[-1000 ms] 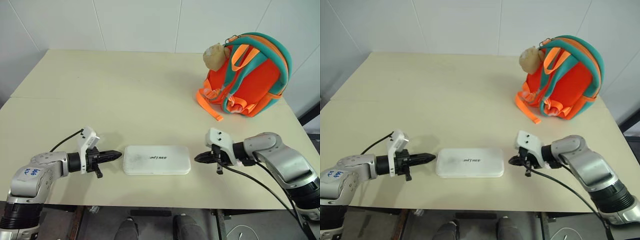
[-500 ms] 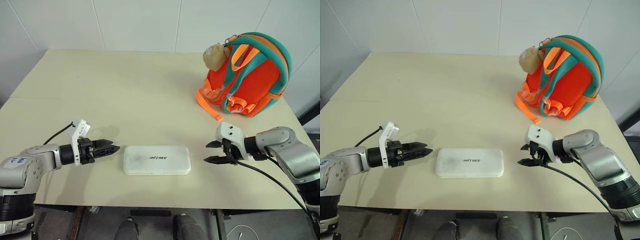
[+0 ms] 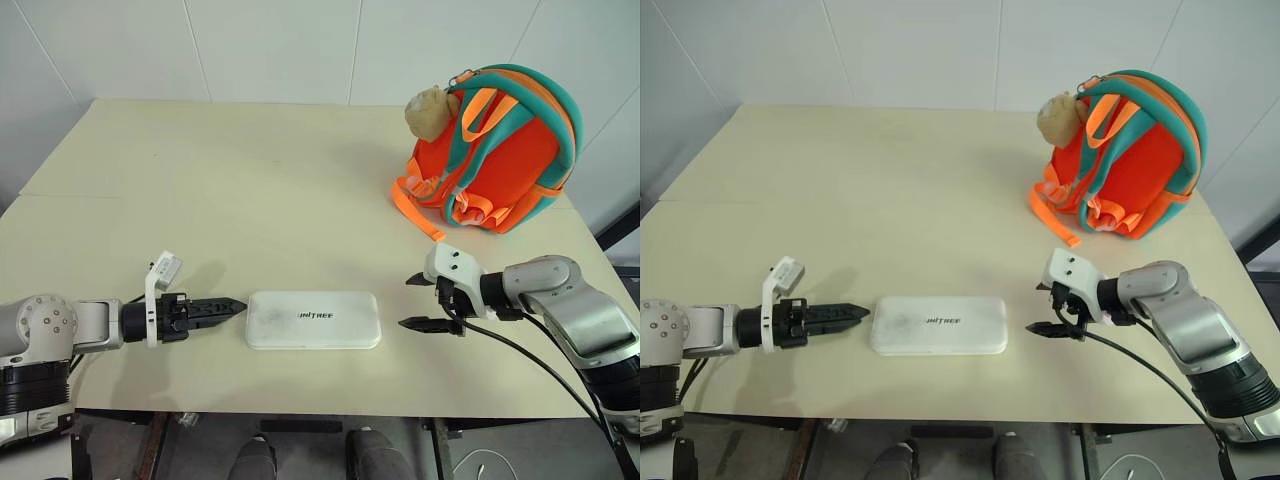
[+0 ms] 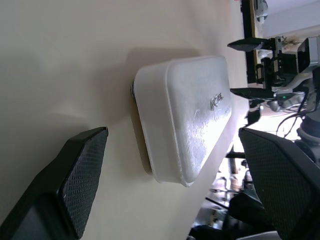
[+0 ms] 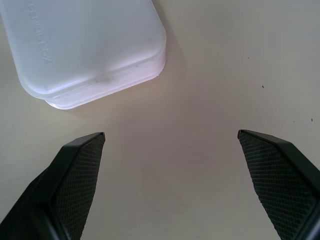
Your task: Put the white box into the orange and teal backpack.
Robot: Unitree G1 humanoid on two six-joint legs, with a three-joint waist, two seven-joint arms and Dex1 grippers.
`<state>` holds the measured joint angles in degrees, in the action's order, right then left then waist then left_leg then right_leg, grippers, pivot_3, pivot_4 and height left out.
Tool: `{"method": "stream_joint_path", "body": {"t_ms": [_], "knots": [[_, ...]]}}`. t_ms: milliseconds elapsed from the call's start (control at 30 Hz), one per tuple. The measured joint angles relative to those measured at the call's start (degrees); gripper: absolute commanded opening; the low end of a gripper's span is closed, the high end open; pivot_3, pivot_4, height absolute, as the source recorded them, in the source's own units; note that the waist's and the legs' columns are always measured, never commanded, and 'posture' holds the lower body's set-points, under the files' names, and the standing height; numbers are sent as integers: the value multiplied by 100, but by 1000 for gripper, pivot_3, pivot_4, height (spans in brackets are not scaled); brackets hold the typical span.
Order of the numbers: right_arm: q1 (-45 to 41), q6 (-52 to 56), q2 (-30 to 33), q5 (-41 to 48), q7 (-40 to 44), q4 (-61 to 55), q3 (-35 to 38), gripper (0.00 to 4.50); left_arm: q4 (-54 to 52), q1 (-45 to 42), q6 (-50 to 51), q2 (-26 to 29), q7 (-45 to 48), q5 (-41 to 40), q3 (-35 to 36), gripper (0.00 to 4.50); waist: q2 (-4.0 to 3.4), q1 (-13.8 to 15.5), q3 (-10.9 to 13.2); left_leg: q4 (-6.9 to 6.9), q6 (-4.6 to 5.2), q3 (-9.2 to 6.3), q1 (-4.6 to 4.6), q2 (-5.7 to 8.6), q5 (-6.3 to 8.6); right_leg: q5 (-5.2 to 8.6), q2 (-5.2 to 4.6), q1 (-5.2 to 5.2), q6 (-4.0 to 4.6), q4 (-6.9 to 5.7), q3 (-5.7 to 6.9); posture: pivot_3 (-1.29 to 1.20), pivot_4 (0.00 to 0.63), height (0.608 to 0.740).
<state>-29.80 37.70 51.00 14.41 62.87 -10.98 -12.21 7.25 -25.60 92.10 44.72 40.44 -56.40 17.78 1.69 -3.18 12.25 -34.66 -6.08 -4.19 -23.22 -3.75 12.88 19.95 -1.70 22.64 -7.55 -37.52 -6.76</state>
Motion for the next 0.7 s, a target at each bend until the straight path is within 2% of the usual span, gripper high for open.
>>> {"method": "stream_joint_path", "body": {"t_ms": [100,300,700], "knots": [[20,4,-23,0,-19,-20,-2,4500,246,-25,9,157,-216,-433,-222,4474,0,2,0,0,-1,0,1,0,1,0,-1,0,0,0,0,0,150,740],[24,9,-179,-3,-119,-23,-79,4500,508,-322,8,141,-590,-671,-482,4474,-2,40,-1,-11,-2,0,8,2,0,-1,-2,-11,-2,-2,0,0,150,740],[-62,18,-439,-106,-129,-24,-214,4500,663,-742,-28,-626,-937,-633,-648,4474,-2,161,-1,-37,-2,0,6,6,1,-11,-2,-22,-13,0,-1,0,150,740]]}}
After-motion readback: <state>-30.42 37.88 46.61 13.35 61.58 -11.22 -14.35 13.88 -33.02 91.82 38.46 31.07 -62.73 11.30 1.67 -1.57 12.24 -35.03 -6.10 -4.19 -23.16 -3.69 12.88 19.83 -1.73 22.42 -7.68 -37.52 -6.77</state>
